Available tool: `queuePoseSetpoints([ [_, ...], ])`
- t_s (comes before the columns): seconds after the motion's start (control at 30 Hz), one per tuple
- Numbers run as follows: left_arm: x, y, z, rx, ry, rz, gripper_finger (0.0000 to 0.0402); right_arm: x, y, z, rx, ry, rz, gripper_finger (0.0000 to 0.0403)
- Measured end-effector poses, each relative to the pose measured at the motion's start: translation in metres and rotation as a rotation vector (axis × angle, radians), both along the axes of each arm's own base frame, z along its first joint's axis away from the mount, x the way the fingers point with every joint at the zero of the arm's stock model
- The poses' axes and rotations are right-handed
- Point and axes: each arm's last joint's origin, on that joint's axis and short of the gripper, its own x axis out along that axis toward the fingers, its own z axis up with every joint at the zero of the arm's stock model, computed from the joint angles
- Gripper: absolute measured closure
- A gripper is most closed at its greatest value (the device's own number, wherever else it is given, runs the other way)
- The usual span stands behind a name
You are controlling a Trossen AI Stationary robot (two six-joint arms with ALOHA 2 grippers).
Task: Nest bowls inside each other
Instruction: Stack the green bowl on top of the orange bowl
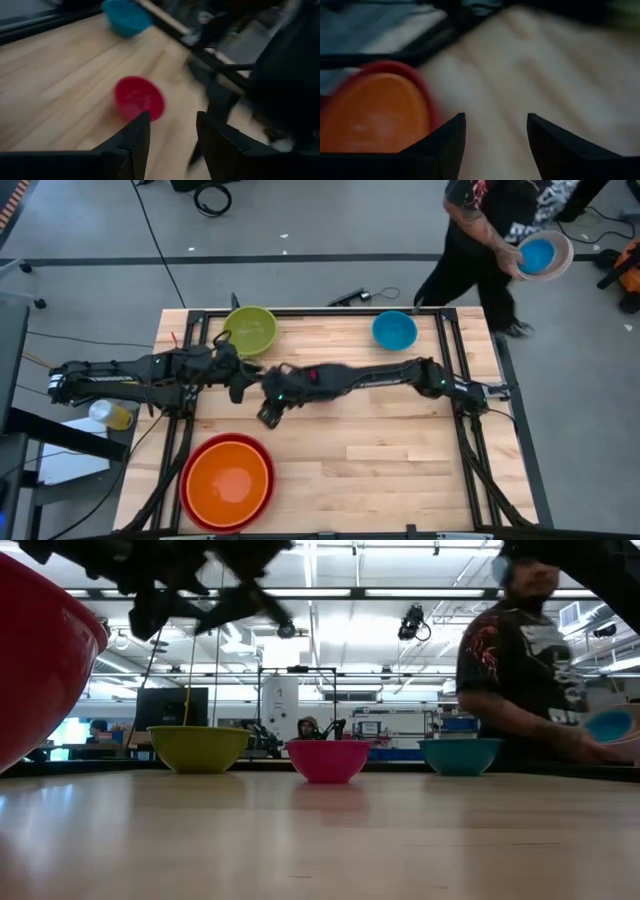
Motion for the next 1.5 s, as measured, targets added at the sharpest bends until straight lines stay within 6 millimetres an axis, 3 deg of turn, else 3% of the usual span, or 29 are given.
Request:
queuePoseSetpoints([
  [0.33,0.012,0.015,-0.019,-0.010,0.143,0.237,0.0239,-0.065,-0.055,0.030,-0.243,0.430,-0.062,0.0194],
  [0.53,0.027,0.044,-0.039,-0.060,0.254,0.320,0.0239,-0.077,-0.072,0.029,-0.341,0.576,0.003,0.0194],
  [0.77,0.035,0.065,-0.057,-0.107,0.371,0.294,0.0239,-0.080,-0.094,0.036,-0.258,0.525,0.046,0.0199],
  [0.97,0.041,0.069,-0.034,0.006,0.381,0.244,0.0239,-0.069,-0.115,0.038,-0.205,0.378,0.018,0.0202],
  [1.17,0.034,0.067,0.003,0.013,0.434,0.251,0.0239,-0.047,-0.174,0.020,-0.083,0.069,-0.164,0.0204],
  [1.33,0.019,0.063,0.038,0.025,0.480,0.308,0.0239,-0.032,-0.215,-0.025,0.048,-0.072,-0.320,0.0210],
  [1.5,0.010,0.063,0.057,0.050,0.456,0.344,0.0239,-0.008,-0.226,-0.071,0.172,-0.159,-0.343,0.0211],
])
